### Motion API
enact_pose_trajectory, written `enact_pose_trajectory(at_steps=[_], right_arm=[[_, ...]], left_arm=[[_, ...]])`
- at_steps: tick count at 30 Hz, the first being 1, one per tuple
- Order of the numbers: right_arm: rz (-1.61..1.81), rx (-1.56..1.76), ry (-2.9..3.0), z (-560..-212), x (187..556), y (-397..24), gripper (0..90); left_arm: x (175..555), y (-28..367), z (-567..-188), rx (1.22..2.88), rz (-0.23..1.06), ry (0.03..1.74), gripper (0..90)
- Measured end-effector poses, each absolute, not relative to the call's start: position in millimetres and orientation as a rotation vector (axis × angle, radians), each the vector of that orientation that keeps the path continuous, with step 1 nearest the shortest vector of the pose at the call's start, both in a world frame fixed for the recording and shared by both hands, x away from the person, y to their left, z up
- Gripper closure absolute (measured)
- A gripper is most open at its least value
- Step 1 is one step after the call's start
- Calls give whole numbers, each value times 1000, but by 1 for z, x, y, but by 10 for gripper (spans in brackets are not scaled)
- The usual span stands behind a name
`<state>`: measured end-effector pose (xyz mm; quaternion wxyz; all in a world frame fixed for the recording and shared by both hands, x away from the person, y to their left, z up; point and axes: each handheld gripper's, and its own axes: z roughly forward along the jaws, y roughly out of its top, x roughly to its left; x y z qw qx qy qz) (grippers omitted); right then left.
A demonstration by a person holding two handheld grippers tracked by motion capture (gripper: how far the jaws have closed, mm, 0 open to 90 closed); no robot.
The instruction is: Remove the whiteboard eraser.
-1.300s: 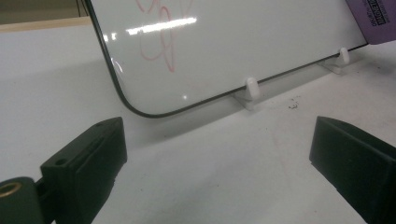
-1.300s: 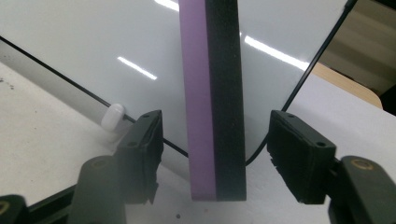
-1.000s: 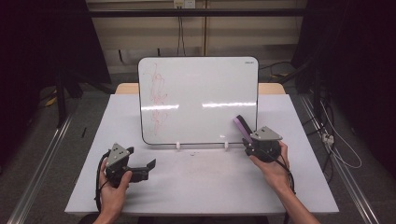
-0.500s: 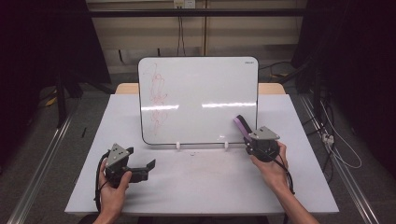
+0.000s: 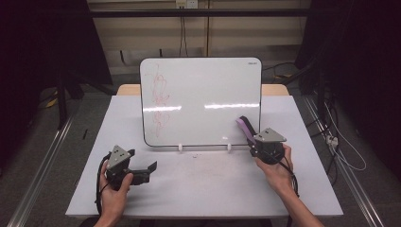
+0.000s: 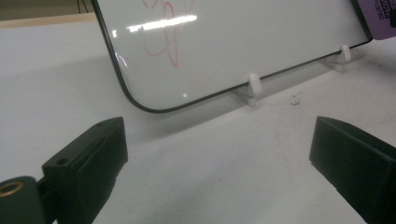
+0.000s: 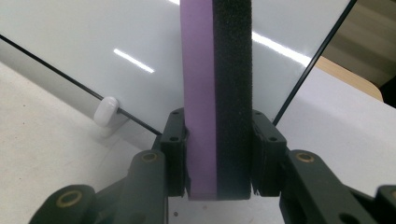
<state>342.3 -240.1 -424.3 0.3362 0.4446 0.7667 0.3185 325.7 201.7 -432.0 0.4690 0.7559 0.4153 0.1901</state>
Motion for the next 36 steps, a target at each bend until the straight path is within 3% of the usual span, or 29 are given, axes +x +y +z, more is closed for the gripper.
enact_pose_trajectory(at_steps=[20,36], right_arm=[[1048,1127,1925,-421,332,-243,641],[1219,1116,1928,-416,328,-227,642]], left_arm=[[328,204,-432,1827,449,1055,41],[332,182,-421,1855,397,968,40]])
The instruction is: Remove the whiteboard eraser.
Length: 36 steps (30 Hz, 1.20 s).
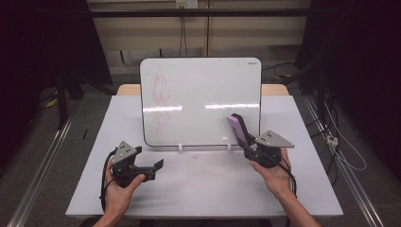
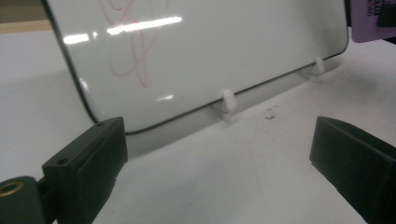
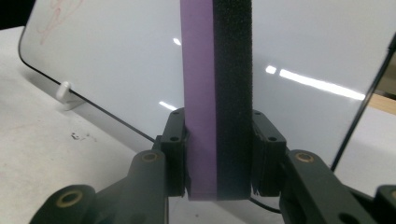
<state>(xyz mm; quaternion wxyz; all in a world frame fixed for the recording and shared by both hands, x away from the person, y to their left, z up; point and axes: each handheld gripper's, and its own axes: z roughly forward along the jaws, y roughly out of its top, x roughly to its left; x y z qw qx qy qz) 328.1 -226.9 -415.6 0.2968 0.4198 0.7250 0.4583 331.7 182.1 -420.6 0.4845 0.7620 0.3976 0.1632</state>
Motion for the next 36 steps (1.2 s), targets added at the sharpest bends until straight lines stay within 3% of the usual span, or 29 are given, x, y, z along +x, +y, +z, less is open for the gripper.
enact_pose_trajectory(at_steps=[36], right_arm=[[1444,1038,1935,-412,331,-176,641]], left_arm=[[356,116,-385,1744,364,813,33]])
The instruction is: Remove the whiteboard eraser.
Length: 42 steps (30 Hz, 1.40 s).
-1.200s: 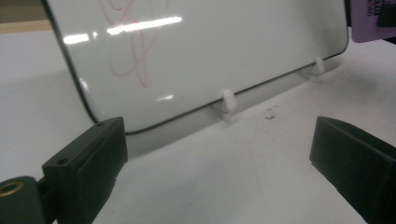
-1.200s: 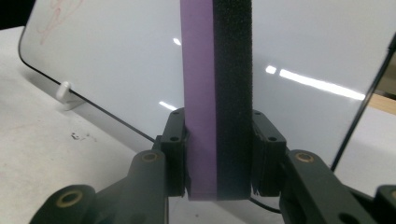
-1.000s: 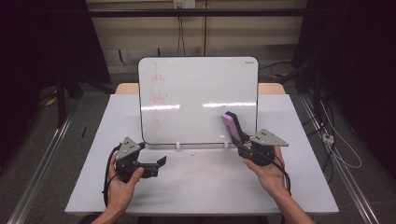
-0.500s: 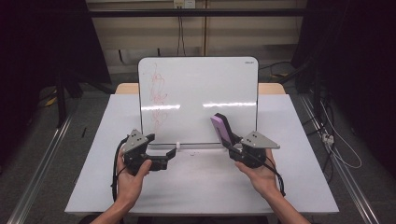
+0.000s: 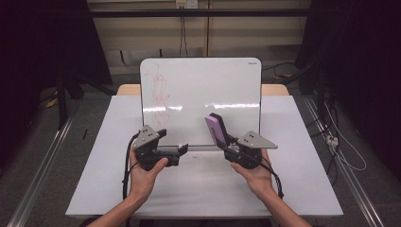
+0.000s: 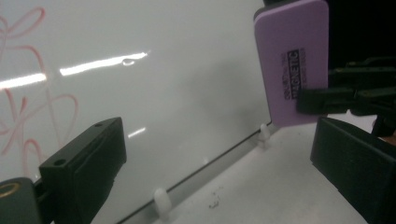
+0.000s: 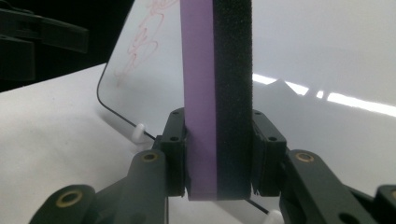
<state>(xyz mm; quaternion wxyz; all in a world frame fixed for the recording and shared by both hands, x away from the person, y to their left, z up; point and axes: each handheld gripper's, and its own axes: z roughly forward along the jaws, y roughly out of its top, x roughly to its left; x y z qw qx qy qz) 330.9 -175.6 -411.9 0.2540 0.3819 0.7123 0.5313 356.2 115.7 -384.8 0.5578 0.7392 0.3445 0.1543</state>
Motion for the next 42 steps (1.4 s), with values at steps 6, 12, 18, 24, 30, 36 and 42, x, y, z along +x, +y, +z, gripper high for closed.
enact_pose_trajectory(at_steps=[6,12,18,24,30,36,42], right_arm=[[1453,996,1956,-407,333,-163,641],[1493,1003,1939,-409,335,-159,641],[1534,1005,1937,-409,335,-154,641],[1650,1064,1933,-412,335,-147,641],[1712,1084,1941,-415,333,-142,641],[1732,1080,1942,-417,329,-138,641],[1737,1089,1942,-419,329,-136,640]], left_arm=[[358,105,-377,1728,365,786,32],[358,100,-373,1714,357,767,30],[356,99,-370,1702,357,757,30],[355,89,-368,1680,364,749,39],[354,83,-372,1627,368,755,112],[353,83,-379,1610,358,771,163],[350,81,-384,1557,366,756,269]])
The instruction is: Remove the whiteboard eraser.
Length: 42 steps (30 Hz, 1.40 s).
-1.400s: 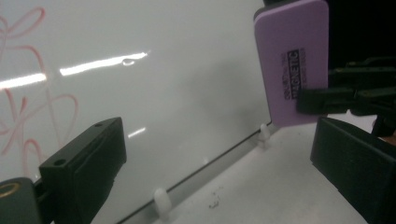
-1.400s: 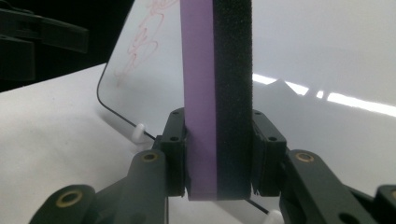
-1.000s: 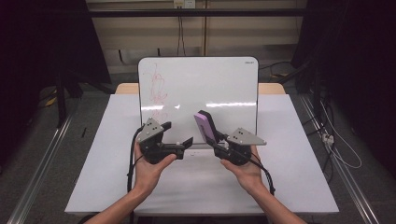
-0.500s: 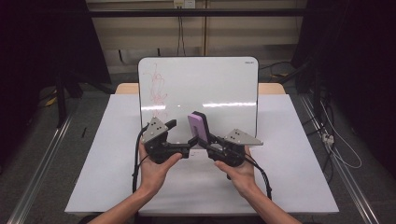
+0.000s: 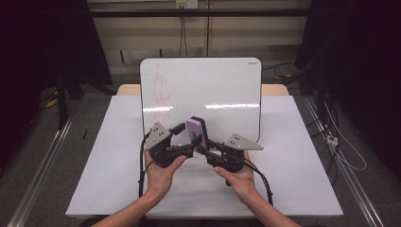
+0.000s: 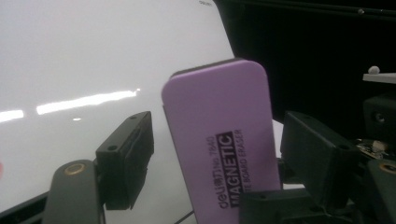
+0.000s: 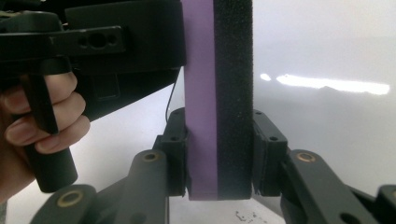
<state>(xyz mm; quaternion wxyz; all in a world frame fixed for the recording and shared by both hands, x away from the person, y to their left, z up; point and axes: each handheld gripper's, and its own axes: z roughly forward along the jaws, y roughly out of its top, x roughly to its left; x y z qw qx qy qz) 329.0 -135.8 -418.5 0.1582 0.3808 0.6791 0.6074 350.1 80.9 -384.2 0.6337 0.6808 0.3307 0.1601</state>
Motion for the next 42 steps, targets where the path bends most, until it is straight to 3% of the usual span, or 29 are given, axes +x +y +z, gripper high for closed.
enact_pose_trajectory(at_steps=[12,24,27,35,42], right_arm=[[1738,1085,1936,-420,328,-134,640],[1723,1085,1943,-422,328,-133,631],[1685,1076,1989,-423,329,-132,472],[1580,1093,2021,-422,331,-141,223],[1487,1104,1991,-419,328,-163,161]], left_arm=[[352,73,-396,1552,298,791,367],[353,74,-398,1556,262,807,400],[354,78,-396,1555,266,810,404],[360,91,-392,1581,267,828,408],[356,107,-380,1615,326,824,409]])
